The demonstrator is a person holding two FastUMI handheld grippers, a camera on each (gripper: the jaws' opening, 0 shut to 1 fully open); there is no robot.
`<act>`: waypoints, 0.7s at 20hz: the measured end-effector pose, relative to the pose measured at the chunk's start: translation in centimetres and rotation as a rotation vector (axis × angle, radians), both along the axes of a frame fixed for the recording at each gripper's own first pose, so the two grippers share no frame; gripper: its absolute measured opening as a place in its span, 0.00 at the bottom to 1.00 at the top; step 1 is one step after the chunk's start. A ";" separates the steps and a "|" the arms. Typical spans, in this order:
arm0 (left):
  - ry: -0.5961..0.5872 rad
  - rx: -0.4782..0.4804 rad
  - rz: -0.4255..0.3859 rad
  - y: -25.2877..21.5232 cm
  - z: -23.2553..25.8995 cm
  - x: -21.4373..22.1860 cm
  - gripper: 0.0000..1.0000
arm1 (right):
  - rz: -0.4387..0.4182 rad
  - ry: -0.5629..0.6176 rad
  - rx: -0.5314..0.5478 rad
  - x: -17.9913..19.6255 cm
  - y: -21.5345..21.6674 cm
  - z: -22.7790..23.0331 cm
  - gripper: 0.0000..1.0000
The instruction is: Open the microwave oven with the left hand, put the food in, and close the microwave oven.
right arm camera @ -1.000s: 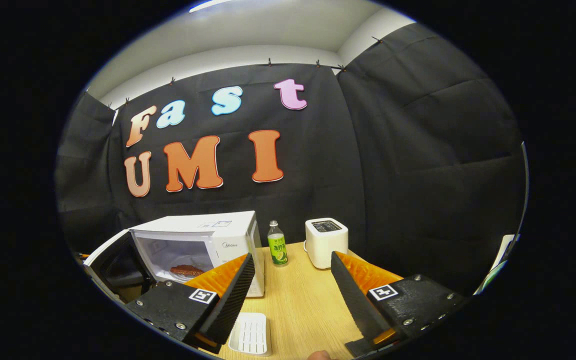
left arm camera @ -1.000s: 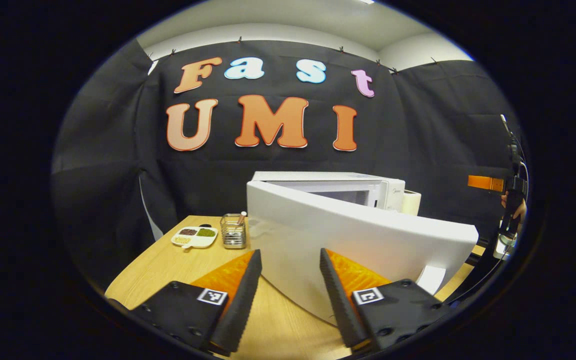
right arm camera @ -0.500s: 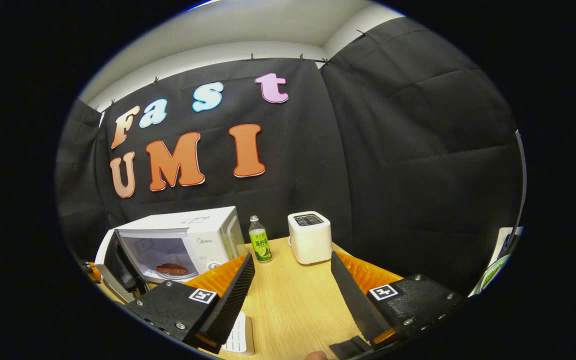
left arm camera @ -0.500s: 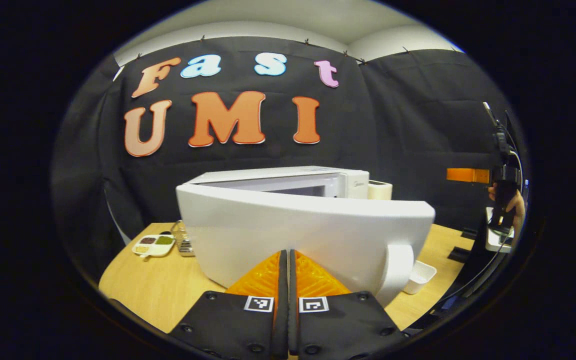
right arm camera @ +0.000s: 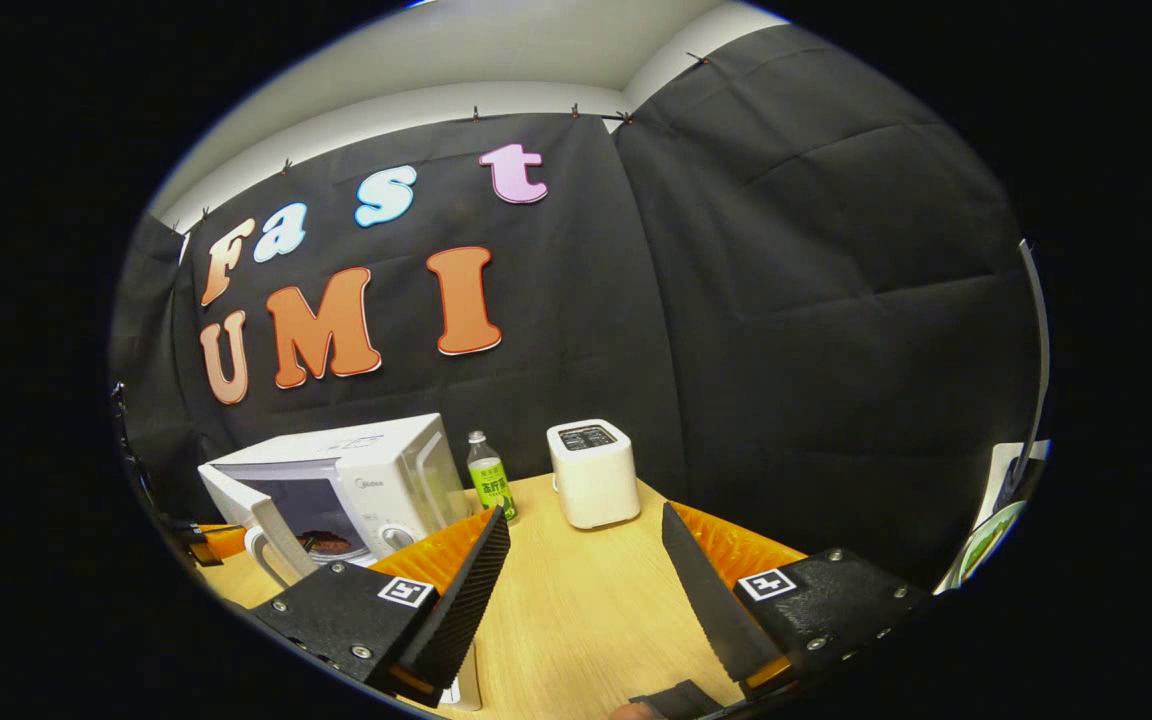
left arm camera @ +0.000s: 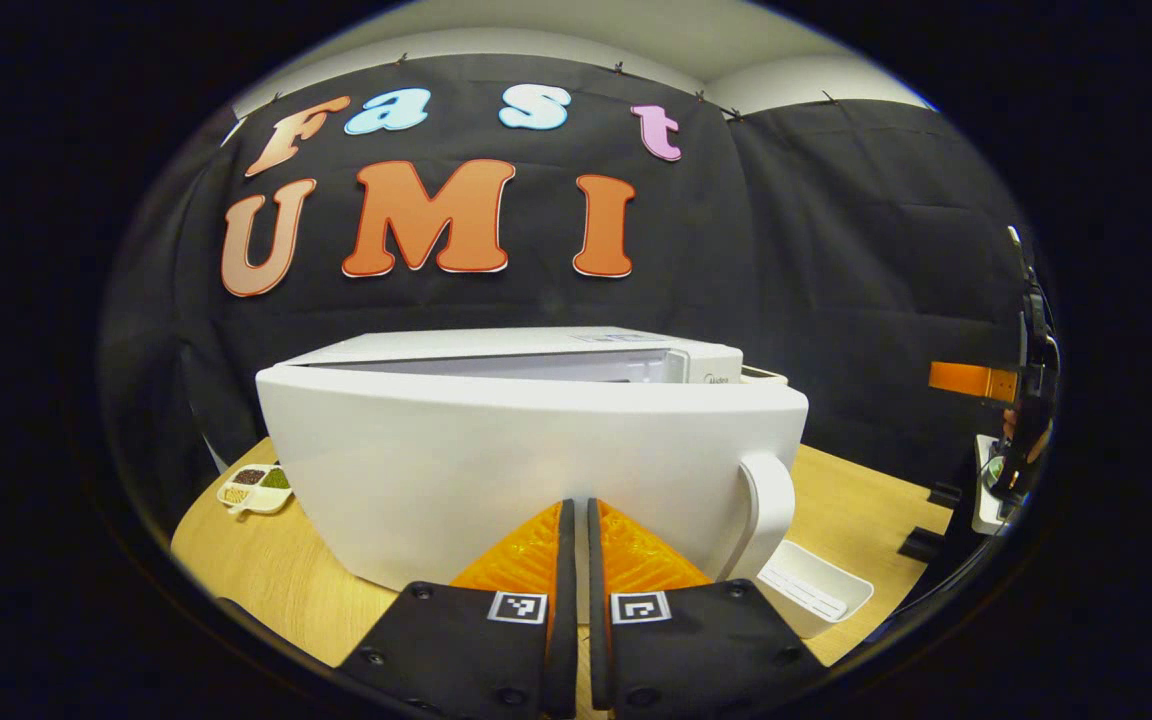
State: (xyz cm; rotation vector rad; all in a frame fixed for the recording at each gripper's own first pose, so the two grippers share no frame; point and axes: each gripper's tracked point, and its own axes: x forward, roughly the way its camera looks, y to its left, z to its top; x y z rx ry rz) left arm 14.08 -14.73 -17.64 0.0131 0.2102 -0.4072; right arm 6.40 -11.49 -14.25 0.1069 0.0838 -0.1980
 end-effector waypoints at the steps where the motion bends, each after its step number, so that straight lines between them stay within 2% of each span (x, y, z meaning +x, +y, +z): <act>1: -0.007 0.005 0.014 -0.3 -0.1 0.9 0.10 | -0.007 0.004 0.004 0.1 -0.5 -0.1 0.95; 3: -0.031 0.015 0.058 0.1 0.1 3.0 0.10 | -0.018 0.009 0.012 0.4 -1.1 -0.3 0.95; 4: -0.027 0.013 0.074 0.0 -0.1 4.1 0.05 | -0.024 0.011 0.015 0.5 -1.4 -0.5 0.95; 8: -0.023 0.028 0.121 -0.7 -1.0 7.4 0.04 | -0.041 0.023 0.020 0.7 -2.2 -1.3 0.95; 14: -0.046 0.028 0.160 -1.0 -0.9 8.5 0.04 | -0.055 0.053 0.026 2.0 -2.7 -3.1 0.95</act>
